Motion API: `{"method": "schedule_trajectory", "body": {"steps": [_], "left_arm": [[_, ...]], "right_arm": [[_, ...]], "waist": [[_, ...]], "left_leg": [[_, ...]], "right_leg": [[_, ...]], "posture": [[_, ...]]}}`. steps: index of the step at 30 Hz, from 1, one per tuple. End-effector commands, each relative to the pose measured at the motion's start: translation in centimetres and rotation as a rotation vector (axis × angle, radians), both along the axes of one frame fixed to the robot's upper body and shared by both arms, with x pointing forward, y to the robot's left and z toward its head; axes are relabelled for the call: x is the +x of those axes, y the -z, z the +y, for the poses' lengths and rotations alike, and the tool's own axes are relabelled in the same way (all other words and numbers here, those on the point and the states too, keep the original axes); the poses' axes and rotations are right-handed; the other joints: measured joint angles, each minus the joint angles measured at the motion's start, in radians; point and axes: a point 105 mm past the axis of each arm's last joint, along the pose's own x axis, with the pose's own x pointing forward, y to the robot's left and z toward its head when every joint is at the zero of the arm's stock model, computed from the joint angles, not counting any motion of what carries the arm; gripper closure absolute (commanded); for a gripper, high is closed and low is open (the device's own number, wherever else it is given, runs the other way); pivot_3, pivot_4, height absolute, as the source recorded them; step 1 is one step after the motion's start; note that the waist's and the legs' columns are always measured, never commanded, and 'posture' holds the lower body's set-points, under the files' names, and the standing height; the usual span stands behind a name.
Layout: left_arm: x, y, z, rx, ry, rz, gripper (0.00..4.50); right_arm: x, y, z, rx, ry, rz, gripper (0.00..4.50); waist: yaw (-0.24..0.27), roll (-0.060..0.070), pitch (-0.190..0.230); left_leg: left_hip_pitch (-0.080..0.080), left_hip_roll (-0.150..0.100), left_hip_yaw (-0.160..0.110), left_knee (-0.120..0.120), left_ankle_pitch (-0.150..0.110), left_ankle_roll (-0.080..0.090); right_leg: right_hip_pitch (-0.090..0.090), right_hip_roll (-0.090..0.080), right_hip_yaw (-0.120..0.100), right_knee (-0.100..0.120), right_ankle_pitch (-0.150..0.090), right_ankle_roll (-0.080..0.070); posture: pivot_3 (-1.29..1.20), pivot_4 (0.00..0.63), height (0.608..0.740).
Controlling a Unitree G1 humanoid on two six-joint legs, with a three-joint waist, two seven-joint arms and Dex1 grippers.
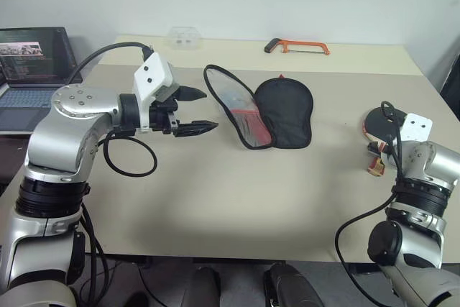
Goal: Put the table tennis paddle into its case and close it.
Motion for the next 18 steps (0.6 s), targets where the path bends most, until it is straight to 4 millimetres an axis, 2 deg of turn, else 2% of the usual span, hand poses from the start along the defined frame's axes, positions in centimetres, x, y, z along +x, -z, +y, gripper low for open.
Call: {"method": "schedule_trajectory", "body": {"steps": [1,4,8,10,13,15,18], "left_arm": [[-0.3,-1.2,0.2,-0.004,-0.007,-0.051,0.66],[-0.3,-1.2,0.1,-0.005,-0.006,-0.052,0.64],[-0.3,-1.2,0.1,-0.005,-0.011,-0.056,0.64],[-0.3,-1.2,0.2,-0.003,-0.015,-0.059,0.64],[-0.3,-1.3,0.3,-0.003,-0.020,-0.062,0.64],[-0.3,-1.3,0.4,-0.004,-0.025,-0.064,0.64],[-0.2,-1.2,0.4,-0.003,-0.027,-0.065,0.64]], "right_arm": [[1.1,-0.1,0.3,-0.033,-0.004,-0.021,0.00],[1.7,0.5,-0.1,-0.056,0.012,-0.017,0.56],[2.1,1.3,-1.0,-0.076,0.040,-0.002,1.81],[2.0,1.8,-1.4,-0.076,0.051,0.011,2.57],[1.9,2.2,-1.9,-0.080,0.063,0.021,3.41],[1.9,2.2,-2.0,-0.082,0.066,0.020,3.41],[2.3,1.1,-1.8,-0.088,0.058,-0.006,3.41]], "waist": [[-0.008,-0.001,0.000],[-0.015,-0.002,-0.001],[-0.016,-0.006,-0.004],[-0.016,-0.008,-0.005],[-0.006,-0.010,-0.006],[-0.004,-0.011,-0.007],[-0.004,-0.011,-0.007]], "left_leg": [[0.001,0.000,0.000,0.000,0.000,0.000],[0.003,0.000,0.001,0.000,0.000,0.000],[0.006,0.000,0.002,0.001,0.000,0.000],[0.006,0.000,0.002,0.001,0.000,0.000],[0.007,-0.001,0.001,0.002,0.000,0.000],[0.008,-0.001,0.000,0.002,0.000,0.000],[0.009,-0.001,-0.001,0.002,0.000,0.000]], "right_leg": [[0.000,0.000,0.000,0.000,0.000,0.000],[0.002,0.000,0.000,0.001,0.000,0.000],[0.004,0.000,0.001,0.001,0.001,0.001],[0.005,0.000,0.001,0.001,0.001,0.002],[0.007,-0.001,0.001,0.000,0.001,0.003],[0.009,-0.001,0.000,-0.001,0.000,0.004],[0.010,-0.001,0.000,-0.001,-0.001,0.006]], "posture": [[0.00,0.150,0.740],[0.00,0.150,0.740],[0.00,0.150,0.740],[0.00,0.150,0.740],[0.00,0.150,0.740],[0.00,0.150,0.740],[0.00,0.150,0.740]]}}
